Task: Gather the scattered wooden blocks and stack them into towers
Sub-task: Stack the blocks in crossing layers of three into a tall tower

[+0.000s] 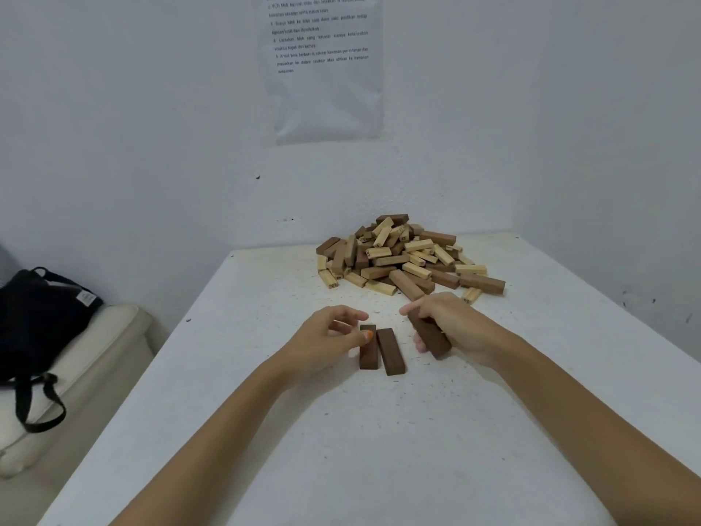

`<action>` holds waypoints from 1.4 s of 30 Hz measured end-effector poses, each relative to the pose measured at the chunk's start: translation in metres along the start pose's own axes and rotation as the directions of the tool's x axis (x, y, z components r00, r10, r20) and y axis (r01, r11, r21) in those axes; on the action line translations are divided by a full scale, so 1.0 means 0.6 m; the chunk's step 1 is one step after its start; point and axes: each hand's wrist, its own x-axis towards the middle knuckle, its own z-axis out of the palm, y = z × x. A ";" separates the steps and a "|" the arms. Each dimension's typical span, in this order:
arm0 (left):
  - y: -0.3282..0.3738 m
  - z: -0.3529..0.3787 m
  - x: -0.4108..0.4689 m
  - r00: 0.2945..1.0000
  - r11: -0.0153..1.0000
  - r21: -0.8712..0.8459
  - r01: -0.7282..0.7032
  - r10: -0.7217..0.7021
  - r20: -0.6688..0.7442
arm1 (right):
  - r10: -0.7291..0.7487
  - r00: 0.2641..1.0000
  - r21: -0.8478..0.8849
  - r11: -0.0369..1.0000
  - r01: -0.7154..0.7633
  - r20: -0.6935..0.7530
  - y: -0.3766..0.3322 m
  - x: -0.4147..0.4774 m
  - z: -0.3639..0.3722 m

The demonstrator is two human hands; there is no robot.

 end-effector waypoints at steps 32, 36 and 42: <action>-0.015 0.005 -0.012 0.975 0.969 0.123 -0.214 0.205 0.082 | -0.295 0.901 -0.609 0.665 0.432 0.318 0.022 0.008 -0.031; -0.017 0.001 -0.009 0.978 0.971 0.128 -0.202 0.193 0.082 | -0.375 0.864 -0.584 0.637 0.504 0.337 0.028 0.015 -0.027; -0.027 -0.007 -0.004 0.981 0.974 0.125 -0.189 0.181 0.068 | -0.448 0.849 -0.482 0.699 0.529 0.282 0.039 0.021 -0.020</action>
